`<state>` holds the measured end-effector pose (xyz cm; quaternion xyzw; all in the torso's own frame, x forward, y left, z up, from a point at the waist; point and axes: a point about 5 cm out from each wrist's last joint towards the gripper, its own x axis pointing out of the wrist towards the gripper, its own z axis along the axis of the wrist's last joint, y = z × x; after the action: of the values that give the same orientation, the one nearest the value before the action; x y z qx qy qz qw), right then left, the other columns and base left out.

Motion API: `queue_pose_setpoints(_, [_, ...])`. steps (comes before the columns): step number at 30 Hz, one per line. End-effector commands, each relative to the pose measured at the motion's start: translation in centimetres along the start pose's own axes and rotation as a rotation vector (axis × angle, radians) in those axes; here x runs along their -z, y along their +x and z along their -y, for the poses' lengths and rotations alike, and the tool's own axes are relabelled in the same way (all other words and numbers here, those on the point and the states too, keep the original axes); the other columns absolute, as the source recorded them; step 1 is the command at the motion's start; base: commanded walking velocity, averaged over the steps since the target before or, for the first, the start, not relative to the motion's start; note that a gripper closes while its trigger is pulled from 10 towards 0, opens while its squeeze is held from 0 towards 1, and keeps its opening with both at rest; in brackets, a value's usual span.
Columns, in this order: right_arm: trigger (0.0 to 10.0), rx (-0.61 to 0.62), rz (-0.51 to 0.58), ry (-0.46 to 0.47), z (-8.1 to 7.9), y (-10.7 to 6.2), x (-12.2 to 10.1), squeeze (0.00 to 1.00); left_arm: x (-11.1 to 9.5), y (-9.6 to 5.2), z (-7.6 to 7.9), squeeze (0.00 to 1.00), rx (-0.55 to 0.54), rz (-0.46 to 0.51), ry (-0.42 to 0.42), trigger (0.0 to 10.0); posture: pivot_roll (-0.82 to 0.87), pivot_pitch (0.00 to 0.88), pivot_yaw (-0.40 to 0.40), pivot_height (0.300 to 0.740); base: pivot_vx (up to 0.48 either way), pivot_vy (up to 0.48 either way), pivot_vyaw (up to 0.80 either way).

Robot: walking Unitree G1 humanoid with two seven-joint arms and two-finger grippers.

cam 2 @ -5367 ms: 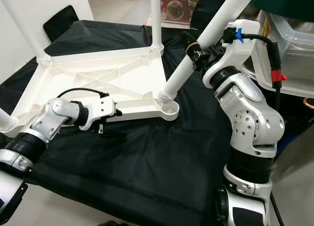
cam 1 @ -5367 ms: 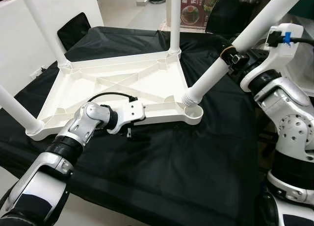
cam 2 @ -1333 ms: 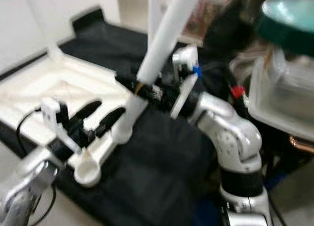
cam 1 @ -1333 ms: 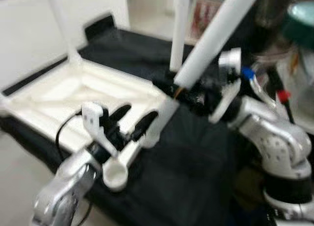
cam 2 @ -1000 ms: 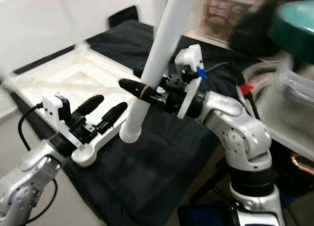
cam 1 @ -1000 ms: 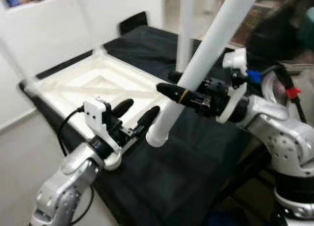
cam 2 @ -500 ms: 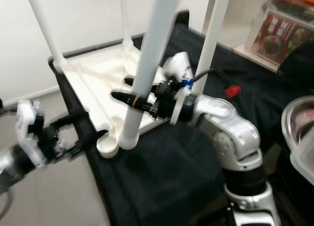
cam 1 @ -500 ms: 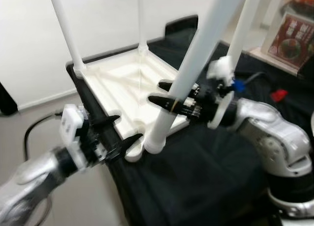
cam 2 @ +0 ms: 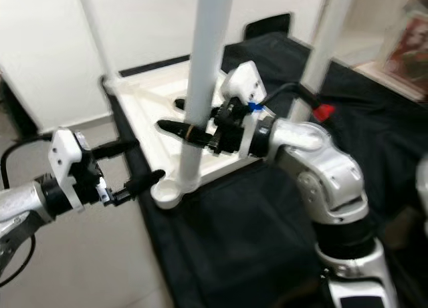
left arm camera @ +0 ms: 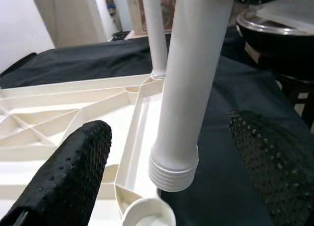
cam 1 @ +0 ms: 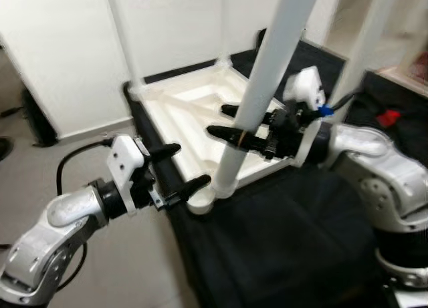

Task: Building children table

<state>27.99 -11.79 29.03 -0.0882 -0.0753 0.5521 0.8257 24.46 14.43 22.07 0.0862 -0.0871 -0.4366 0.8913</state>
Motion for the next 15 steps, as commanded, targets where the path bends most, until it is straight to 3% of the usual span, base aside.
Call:
queue_pose_setpoints(1, [10.0,-0.029,0.008,-0.012,-0.4,0.1,-0.3,0.00,0.3,0.4,-0.1,0.00,-0.024,0.008,0.005,10.0,-0.05,0.080,-0.023,0.740,0.000,0.000,0.00])
queue_pose_setpoints(8, [10.0,-0.061,0.015,-0.021,-0.6,0.1,-0.8,0.00,1.1,3.3,1.9,0.00,0.053,0.065,-0.037,10.0,-0.05,0.084,-0.021,0.740,0.000,0.000,0.00])
queue_pose_setpoints(15, [10.0,-0.084,0.029,-0.021,-0.8,0.2,-1.1,0.00,1.7,4.5,2.0,0.00,0.078,0.049,-0.006,10.0,-0.05,0.085,-0.022,0.740,0.000,0.000,0.00])
